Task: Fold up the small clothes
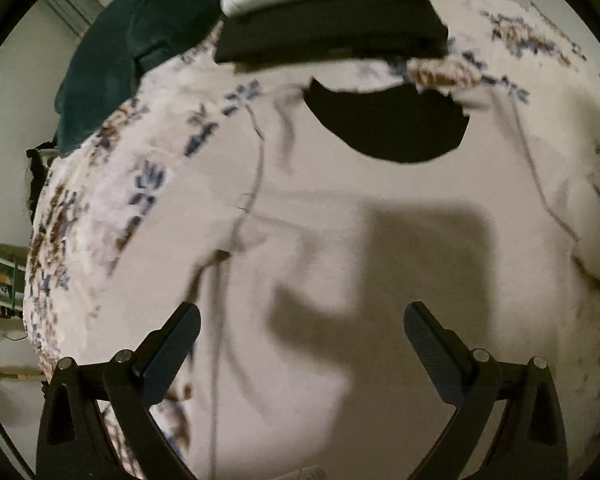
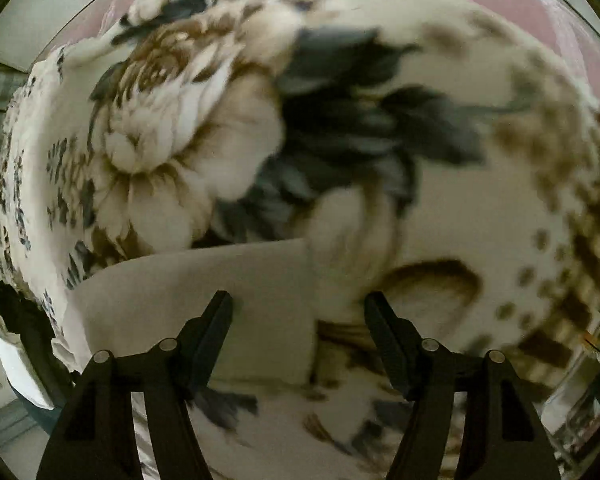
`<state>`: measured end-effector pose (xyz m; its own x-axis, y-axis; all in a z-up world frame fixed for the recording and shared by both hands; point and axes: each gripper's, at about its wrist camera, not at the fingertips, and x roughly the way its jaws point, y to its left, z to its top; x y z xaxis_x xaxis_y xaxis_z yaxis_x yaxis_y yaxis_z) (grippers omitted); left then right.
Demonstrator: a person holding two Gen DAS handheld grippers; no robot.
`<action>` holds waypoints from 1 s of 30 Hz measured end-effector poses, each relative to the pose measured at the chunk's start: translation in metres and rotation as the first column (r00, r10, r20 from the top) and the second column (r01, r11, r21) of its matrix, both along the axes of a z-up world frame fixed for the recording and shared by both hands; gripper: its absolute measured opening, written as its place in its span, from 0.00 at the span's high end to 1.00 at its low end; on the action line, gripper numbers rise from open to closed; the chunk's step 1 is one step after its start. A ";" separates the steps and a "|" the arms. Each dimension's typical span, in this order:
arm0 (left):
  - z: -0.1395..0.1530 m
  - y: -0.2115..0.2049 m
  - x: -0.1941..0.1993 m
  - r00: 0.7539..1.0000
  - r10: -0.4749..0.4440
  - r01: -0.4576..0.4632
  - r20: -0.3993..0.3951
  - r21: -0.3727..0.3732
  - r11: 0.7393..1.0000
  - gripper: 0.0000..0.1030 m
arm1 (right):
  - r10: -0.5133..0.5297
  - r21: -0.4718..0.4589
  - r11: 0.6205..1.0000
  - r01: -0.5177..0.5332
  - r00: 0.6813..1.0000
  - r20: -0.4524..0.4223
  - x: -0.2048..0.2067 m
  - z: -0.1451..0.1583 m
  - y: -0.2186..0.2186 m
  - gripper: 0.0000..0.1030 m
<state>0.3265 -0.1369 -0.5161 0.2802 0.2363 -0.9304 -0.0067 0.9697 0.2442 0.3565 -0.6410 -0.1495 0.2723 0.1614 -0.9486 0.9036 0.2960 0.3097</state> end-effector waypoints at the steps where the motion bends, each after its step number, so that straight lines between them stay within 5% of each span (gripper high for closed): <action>1: -0.007 -0.003 0.004 1.000 -0.002 0.002 -0.007 -0.008 1.000 0.00 | 0.028 -0.043 0.999 -0.029 1.000 -0.007 0.004 -0.002 0.004 0.61; 2: -0.010 -0.005 0.006 1.000 -0.003 0.003 -0.008 -0.011 1.000 0.00 | 0.056 -0.070 0.996 -0.057 0.998 -0.017 0.007 -0.003 0.008 0.87; 3: -0.013 -0.007 0.008 1.000 -0.006 0.006 -0.010 -0.013 1.000 0.00 | 0.079 -0.091 0.993 -0.081 0.997 -0.024 0.008 -0.003 0.011 0.96; 10: -0.016 -0.024 0.016 0.999 -0.045 0.045 -0.002 -0.032 0.998 0.00 | 0.075 -0.250 0.964 -0.091 0.994 -0.075 -0.007 0.003 -0.008 0.97; 16: -0.020 -0.032 0.018 0.998 -0.068 0.068 -0.013 -0.040 0.997 0.00 | 0.070 -0.299 0.948 -0.109 0.988 -0.138 -0.002 -0.031 -0.038 0.97; 19: -0.026 -0.033 0.014 0.996 -0.080 0.079 -0.026 -0.034 0.996 0.00 | 0.101 -0.252 0.959 -0.132 0.986 -0.134 0.004 -0.058 -0.045 0.96; 20: -0.028 -0.033 0.013 0.996 -0.081 0.080 -0.032 -0.032 0.996 0.00 | 0.092 -0.226 0.967 -0.118 0.988 -0.126 0.002 -0.065 -0.045 0.91; 23: -0.036 -0.032 0.007 0.995 -0.080 0.078 -0.052 -0.029 0.997 0.00 | 0.011 -0.123 0.992 -0.019 0.998 -0.065 -0.020 -0.089 -0.050 0.50; 24: -0.042 -0.031 0.004 0.995 -0.078 0.076 -0.066 -0.026 0.997 0.00 | -0.029 -0.104 0.994 0.024 0.998 -0.049 -0.034 -0.097 -0.051 0.44; 30: -0.066 -0.023 -0.004 0.991 -0.029 0.021 -0.127 -0.061 0.998 0.00 | -0.276 0.102 0.958 0.267 0.958 0.085 -0.100 -0.171 -0.052 0.43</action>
